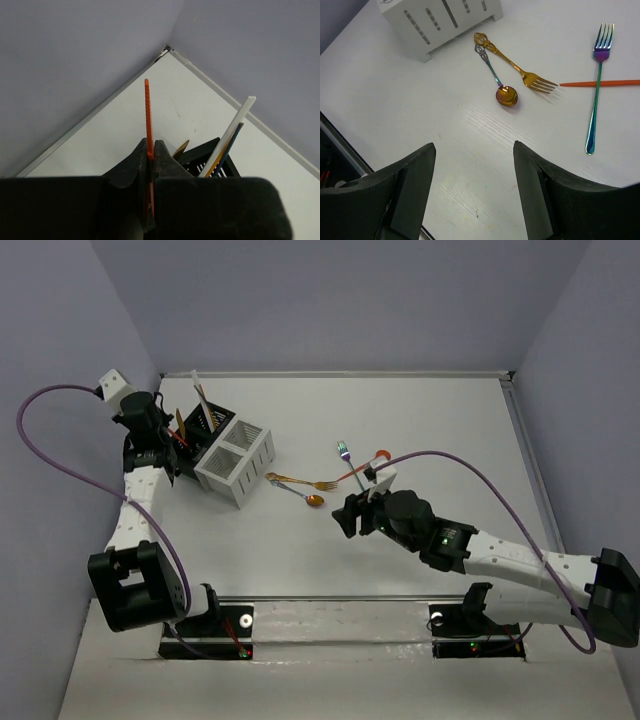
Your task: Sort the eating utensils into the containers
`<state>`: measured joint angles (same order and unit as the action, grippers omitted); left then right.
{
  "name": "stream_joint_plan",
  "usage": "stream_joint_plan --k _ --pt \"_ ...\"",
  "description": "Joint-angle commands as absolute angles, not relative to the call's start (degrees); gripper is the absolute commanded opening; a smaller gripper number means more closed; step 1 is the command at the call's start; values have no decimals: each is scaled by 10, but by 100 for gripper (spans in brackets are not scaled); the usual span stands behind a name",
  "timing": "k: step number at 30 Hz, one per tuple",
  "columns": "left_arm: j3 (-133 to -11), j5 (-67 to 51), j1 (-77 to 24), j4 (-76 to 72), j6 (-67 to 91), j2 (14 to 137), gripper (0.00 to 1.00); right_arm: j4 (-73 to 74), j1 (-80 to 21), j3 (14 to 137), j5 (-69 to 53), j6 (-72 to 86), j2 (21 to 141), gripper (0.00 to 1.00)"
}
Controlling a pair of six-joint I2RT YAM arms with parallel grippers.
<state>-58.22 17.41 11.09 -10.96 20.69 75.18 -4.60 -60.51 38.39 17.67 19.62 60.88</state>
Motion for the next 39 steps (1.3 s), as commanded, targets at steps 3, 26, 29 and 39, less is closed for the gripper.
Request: stream_joint_plan --k 3,26,29,39 --pt "-591 185 113 -200 193 772 6 -77 -612 388 187 188 628 70" --pt "-586 83 10 -193 242 666 94 -42 -606 426 210 191 677 53" --pt "-593 21 -35 -175 259 629 95 -19 -592 444 208 197 701 49" --pt "-505 -170 -76 -77 258 501 98 66 -501 512 163 223 776 45"
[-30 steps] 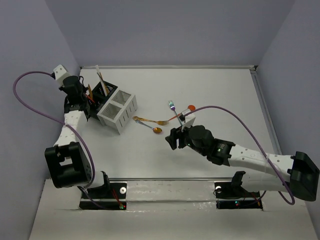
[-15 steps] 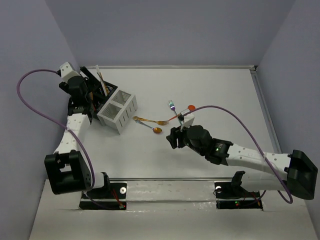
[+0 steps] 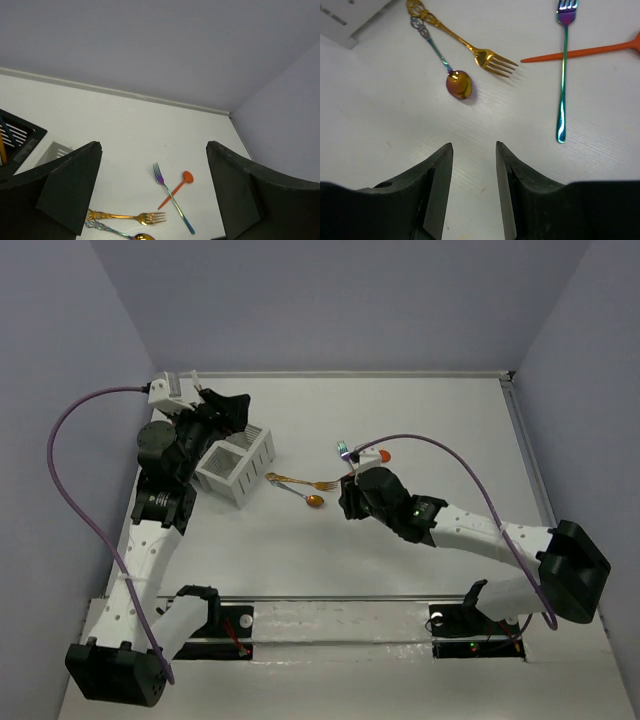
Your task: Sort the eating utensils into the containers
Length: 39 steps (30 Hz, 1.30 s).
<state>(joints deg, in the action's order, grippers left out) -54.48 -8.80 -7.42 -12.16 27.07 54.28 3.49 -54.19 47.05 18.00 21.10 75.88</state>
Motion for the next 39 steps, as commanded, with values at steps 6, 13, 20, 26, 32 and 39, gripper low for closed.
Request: stream_joint_plan --k 6,13,20,26,32,39 --pt "-409 -216 -82 -65 226 404 99 103 -408 566 142 211 852 45" --pt "-400 -262 -82 -74 234 380 99 113 -375 613 120 179 955 45" --pt "-401 -288 -82 -73 239 366 99 131 -365 674 107 156 1041 49" --pt "-402 -294 -87 -73 240 359 99 146 -365 707 121 142 1090 49" --pt "-402 -298 -98 -73 241 365 99 137 -359 708 106 131 1104 32" --pt "-400 -294 -98 -75 244 371 99 110 -359 697 92 94 1085 17"
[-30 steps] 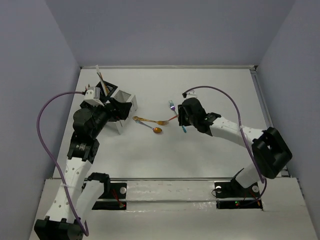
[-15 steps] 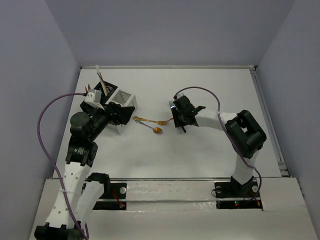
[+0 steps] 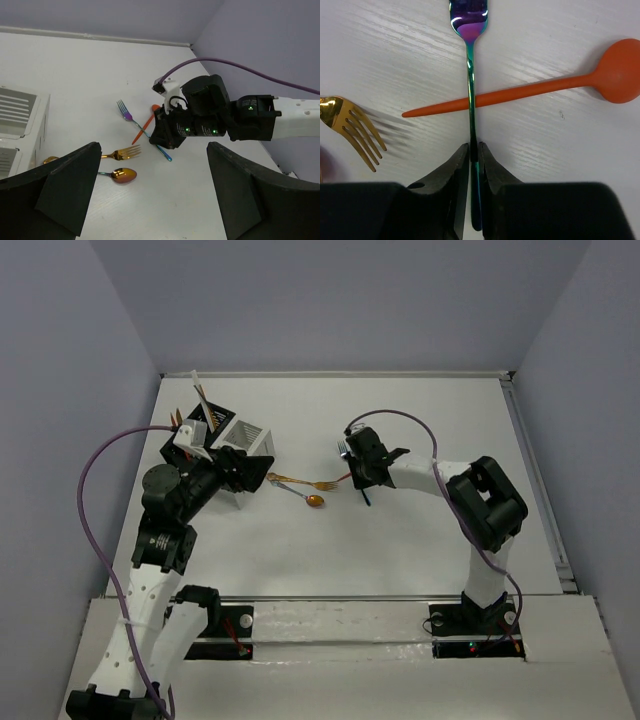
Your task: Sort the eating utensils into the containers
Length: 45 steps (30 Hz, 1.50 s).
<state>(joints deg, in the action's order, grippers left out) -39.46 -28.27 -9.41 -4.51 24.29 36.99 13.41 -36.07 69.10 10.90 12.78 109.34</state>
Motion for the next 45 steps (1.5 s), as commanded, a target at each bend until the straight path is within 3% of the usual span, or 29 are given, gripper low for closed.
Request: stream_joint_plan --k 1,5,15,20,33,45 --pt "-399 -295 -98 -76 244 372 99 106 -359 697 92 89 1081 14" --pt "-395 -303 -98 -83 252 386 98 81 -359 686 81 69 1060 7" --pt "-388 -313 -98 -90 266 429 90 39 -359 650 56 75 949 7" --pt "-385 -337 -98 -109 287 474 87 6 -417 613 35 108 878 7" --pt "-387 -340 -98 -117 298 536 86 -25 -556 653 54 133 860 7" --pt "-387 -324 -98 -135 308 550 68 -50 -573 635 -25 163 832 7"
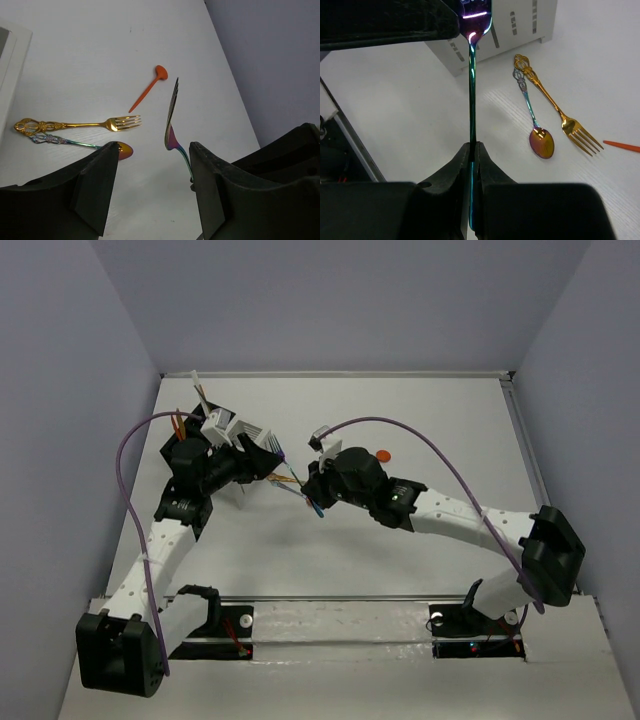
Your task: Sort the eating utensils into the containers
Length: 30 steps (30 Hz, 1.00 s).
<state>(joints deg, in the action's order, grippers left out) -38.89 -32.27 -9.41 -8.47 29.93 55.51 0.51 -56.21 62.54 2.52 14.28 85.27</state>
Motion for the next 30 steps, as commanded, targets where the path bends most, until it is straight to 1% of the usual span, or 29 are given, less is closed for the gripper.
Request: stream_joint_plan --k 1,4,6,7,9,10,11,12,15,17,19,20,22,23,26,27,30 --pt "-384 -323 -98 -139 311 548 66 -54 -573 632 -31 166 832 7" --pt "-384 -320 -98 -137 311 549 58 -71 -578 621 -54 180 832 7" --pt "-382 -320 -98 -141 312 549 46 -74 -578 620 -68 187 835 7" --pt "-382 -321 -98 -141 312 550 46 -74 -578 620 -70 187 838 7" --pt "-382 -322 -98 -141 312 552 34 -75 -584 621 -73 189 842 7" --pt "-382 -322 -98 -141 311 554 17 -75 -584 621 -71 189 844 7" --pt "-383 -323 -98 -140 311 555 9 -75 -584 621 -69 189 844 7" --pt "-384 -322 -98 -138 309 557 6 -76 -584 621 -67 189 844 7" --pt "-385 -318 -98 -133 306 555 6 -79 -584 616 -60 192 839 7" --pt "-386 -312 -98 -130 303 552 5 -78 -584 614 -63 198 837 13" --pt "-389 -298 -98 -123 299 546 6 -78 -584 613 -73 201 834 26" --pt "-394 -285 -98 -120 294 541 5 -77 -584 609 -73 203 828 39" --pt "-398 -270 -98 -110 289 535 6 -76 -584 601 -63 206 817 52" --pt "-402 -257 -98 -108 285 532 6 -75 -584 592 -59 205 803 62" --pt "-410 -243 -86 -100 281 529 6 -65 -584 574 -38 202 776 76" --pt "-417 -238 -77 -98 285 529 6 -60 -584 558 -27 200 753 79" --pt "-435 -230 -63 -95 293 527 6 -58 -584 527 -4 195 712 82"
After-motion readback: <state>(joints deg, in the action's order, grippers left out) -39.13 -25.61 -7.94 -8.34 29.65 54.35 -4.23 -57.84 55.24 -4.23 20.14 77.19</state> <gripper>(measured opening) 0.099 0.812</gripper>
